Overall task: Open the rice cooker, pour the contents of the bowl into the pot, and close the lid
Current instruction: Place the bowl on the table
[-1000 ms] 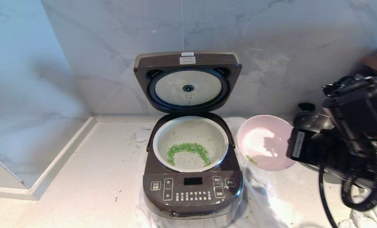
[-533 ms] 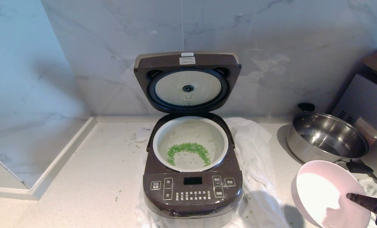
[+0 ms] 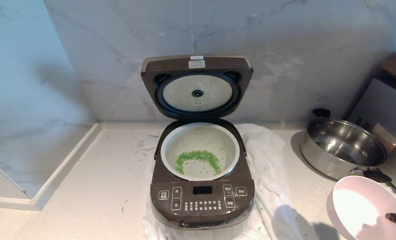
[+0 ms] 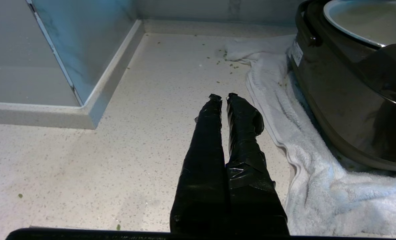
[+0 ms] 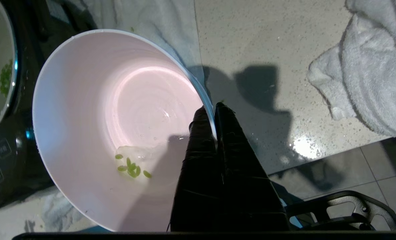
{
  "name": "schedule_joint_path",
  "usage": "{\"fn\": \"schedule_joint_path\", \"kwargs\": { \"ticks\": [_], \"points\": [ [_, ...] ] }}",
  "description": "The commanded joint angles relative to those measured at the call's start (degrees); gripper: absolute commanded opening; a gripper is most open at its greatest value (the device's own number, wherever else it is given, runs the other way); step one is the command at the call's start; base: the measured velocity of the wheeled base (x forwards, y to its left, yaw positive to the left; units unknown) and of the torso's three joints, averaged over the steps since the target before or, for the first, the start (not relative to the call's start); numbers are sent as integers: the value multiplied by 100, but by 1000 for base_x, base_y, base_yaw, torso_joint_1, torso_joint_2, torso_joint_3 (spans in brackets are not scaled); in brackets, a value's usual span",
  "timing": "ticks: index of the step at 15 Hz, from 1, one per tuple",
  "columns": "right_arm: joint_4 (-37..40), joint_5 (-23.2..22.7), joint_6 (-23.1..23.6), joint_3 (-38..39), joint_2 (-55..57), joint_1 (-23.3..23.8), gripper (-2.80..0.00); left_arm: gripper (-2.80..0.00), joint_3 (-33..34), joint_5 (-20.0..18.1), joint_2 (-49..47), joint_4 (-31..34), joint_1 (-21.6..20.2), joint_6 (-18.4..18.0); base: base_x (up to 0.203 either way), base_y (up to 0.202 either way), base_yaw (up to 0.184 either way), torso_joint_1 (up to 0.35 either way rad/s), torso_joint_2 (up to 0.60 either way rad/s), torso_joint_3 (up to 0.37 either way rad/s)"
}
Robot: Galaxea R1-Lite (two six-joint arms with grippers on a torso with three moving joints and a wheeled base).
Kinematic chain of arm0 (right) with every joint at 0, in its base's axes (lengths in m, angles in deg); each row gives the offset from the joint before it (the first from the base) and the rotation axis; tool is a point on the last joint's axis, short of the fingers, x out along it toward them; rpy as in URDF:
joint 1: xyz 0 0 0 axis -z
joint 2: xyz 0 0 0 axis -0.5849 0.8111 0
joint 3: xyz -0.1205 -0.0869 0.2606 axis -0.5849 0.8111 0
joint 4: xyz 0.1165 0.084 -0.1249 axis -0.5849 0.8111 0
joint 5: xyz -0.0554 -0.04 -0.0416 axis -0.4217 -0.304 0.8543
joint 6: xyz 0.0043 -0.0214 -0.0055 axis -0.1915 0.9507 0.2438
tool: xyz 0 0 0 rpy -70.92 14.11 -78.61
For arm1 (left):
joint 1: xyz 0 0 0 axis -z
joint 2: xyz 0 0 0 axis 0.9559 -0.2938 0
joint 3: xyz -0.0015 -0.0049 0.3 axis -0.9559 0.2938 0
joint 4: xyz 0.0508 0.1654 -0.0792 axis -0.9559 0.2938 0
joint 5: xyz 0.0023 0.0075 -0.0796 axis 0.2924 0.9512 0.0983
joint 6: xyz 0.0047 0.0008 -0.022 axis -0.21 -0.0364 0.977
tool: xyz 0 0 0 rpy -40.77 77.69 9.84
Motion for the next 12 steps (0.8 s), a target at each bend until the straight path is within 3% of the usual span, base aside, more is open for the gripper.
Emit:
{"fn": "schedule_joint_path", "kwargs": {
  "ticks": [1, 5, 7, 9, 12],
  "points": [
    [11, -105, 123, -330, 602, 595, -280, -280, 35, 0, 2, -2, -2, 5, 0, 0, 0, 0, 0, 0],
    [9, -1307, 1140, -1368, 1899, 3126, -280, -280, 35, 0, 2, -2, 7, 5, 0, 0, 0, 0, 0, 0],
    [-1, -1930, 1824, -1605, 2476, 4145, -280, -280, 35, 1, 2, -2, 7, 5, 0, 0, 0, 0, 0, 0],
    [-128, -2266, 2296, -1185, 2693, 4498, -280, -280, 26, 0, 2, 7, 7, -4, 0, 0, 0, 0, 0, 0],
    [-953, -2337, 2525, -261, 2962, 4644, -280, -280, 26, 0, 2, 16, 7, -4, 0, 0, 0, 0, 0, 0]
  ]
}}
